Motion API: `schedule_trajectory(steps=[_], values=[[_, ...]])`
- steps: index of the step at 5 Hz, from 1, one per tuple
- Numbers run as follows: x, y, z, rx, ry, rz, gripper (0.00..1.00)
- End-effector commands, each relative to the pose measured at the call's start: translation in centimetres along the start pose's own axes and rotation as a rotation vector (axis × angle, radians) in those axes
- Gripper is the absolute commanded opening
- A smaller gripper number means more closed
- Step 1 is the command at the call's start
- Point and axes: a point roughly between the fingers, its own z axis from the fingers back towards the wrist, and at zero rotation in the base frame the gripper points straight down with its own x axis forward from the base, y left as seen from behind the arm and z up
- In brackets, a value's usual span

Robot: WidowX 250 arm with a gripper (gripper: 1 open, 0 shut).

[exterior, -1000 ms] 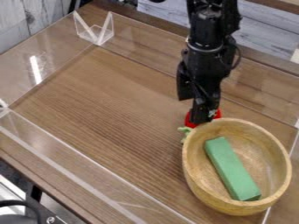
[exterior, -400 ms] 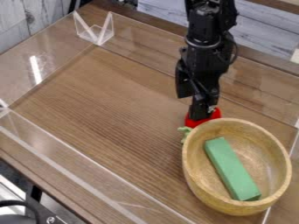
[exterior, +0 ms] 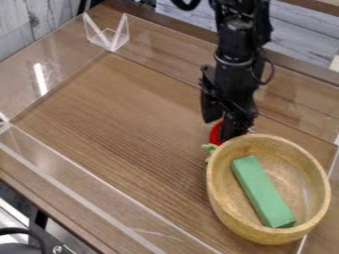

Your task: Move the red object to the left side of the table

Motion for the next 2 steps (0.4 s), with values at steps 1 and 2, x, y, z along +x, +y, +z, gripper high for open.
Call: schedule_trajectory(steps=[1, 2], values=[[0.59, 0.71, 1.78, 0.026, -0.052, 0.027, 1.00], [0.27, 1.39, 2.07, 0.029, -0.057, 0.077, 1.00]])
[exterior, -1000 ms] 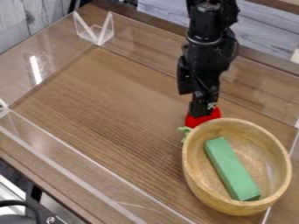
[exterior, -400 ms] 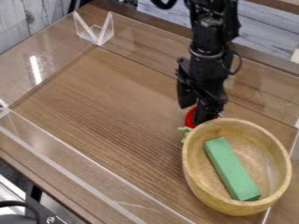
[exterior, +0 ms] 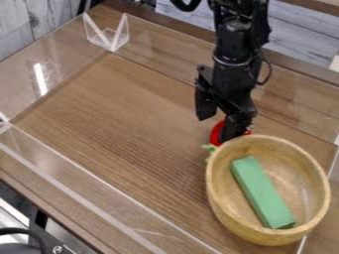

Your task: Move the red object to the left side of the table

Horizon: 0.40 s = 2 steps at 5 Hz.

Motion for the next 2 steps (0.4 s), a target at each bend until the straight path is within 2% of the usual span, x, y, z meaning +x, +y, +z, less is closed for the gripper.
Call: schedule_trajectory(steps=[1, 2], values=[[0.60, 0.55, 2.19, 0.030, -0.071, -0.004, 1.00], [0.79, -0.27, 1.81, 0.036, -0.075, -0.079, 1.00]])
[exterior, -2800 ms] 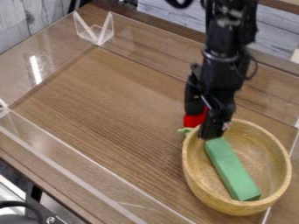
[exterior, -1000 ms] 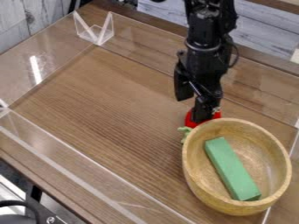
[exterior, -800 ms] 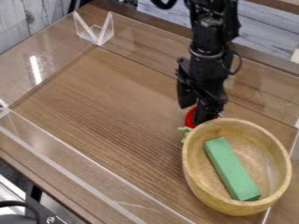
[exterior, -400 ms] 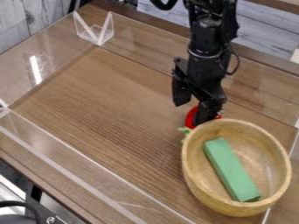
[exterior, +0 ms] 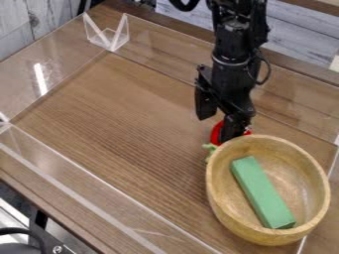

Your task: Move the red object to the left side of the table

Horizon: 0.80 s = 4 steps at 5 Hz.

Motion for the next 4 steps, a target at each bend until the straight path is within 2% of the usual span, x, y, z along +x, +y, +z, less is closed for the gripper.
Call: schedule_trajectory(steps=[1, 2, 3, 4], values=[[0.66, -0.70, 1.50, 0.031, -0.061, -0.070, 1.00], [1.05, -0.82, 2.00, 0.035, -0.058, -0.085, 1.00], [1.06, -0.41, 1.52, 0.038, -0.057, -0.033, 0.00], [0.94, -0.01, 1.43, 0.045, -0.060, 0.019, 0.00]])
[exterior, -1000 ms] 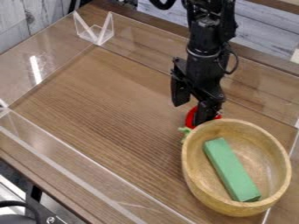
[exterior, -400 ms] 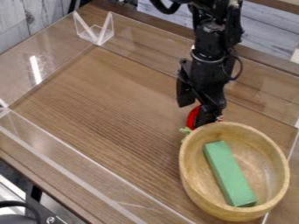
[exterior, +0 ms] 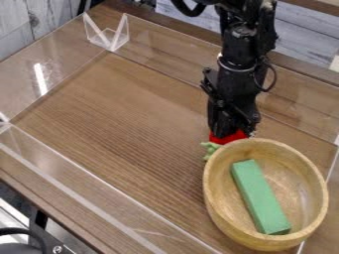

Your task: Move the red object to the left side of the table

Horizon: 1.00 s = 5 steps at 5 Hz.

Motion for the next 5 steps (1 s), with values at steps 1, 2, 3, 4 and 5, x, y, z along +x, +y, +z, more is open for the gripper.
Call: schedule_trajectory(steps=[1, 2, 3, 4, 5], values=[[-0.1, 1.8, 3.7, 0.049, -0.087, 0.053, 0.00], [-1.7, 4.4, 6.1, 0.089, -0.115, 0.115, 0.00], [-4.2, 8.0, 6.0, 0.102, -0.098, 0.184, 0.00], [-6.5, 11.0, 5.6, 0.107, -0.085, 0.215, 0.00], [-8.3, 12.3, 4.8, 0.098, -0.090, 0.106, 0.00]])
